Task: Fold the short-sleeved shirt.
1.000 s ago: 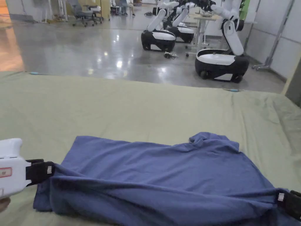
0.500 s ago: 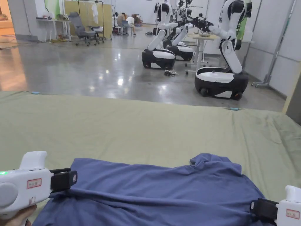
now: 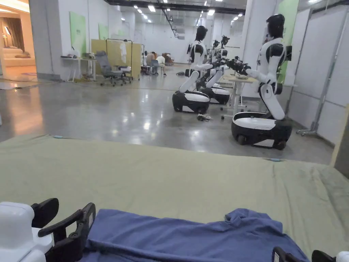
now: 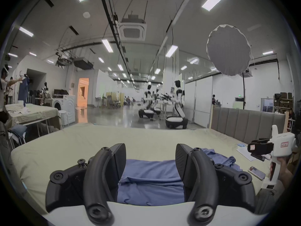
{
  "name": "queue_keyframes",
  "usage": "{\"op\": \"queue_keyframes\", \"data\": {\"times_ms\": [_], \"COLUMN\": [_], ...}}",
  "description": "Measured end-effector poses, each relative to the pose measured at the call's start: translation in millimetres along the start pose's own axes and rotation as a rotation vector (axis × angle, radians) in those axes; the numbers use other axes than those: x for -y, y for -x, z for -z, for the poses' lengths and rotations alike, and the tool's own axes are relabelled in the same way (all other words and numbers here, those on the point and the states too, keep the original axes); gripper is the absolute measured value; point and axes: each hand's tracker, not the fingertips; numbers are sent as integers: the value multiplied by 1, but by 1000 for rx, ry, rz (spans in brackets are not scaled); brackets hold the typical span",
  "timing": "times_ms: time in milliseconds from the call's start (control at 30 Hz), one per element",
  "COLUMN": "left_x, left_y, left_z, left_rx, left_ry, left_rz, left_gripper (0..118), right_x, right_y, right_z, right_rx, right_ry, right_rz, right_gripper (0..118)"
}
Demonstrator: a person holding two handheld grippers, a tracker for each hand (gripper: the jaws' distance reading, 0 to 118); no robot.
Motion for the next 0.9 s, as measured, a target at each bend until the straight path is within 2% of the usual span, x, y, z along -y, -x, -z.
{"op": "queue_keyframes", "data": {"times_ms": [33,67,100,133,167,200,233,267,300,333,433,567,800,867,900], "left_x": [2,2,4,6,8,8,11,12,15,16,17,20,40,53,63], "left_y": [-4,-12,-15,-17,-16,-19,-21,-21,-26,-29,-35,-34,19,39,47], "left_z": [-9,-15,-21,-26,-27,-28,-30,-29,-27,-28,-27,-21,-4,9,18], "left_rx": [-16,-46,-76,-79,-66,-58,-64,-51,-19,-45,-53,-16,20,26,19], "left_ry": [-30,-48,-52,-35,-33,-27,-12,15,39,38,59,71,235,365,421], "left_rz": [16,35,41,37,35,35,36,31,9,24,81,61,-96,-177,-219], "left_gripper": [60,56,44,18,8,8,3,3,3,2,2,2,3,9,25], "right_x": [0,0,1,2,3,6,10,12,15,19,23,24,30,35,37], "right_y": [2,7,12,16,19,22,25,27,24,24,24,17,3,1,-1], "right_z": [-4,-10,-15,-19,-21,-23,-25,-26,-23,-24,-19,-16,-20,-24,-24], "right_rx": [-14,-11,-1,6,8,27,72,89,63,61,99,87,62,55,46], "right_ry": [-5,5,1,7,15,22,26,42,60,49,68,65,85,95,110], "right_rz": [-10,-26,-41,-64,-87,-121,-149,-155,-139,-131,-148,-143,-134,-125,-115], "right_gripper": [81,73,59,30,5,0,0,0,0,0,0,0,0,0,0]}}
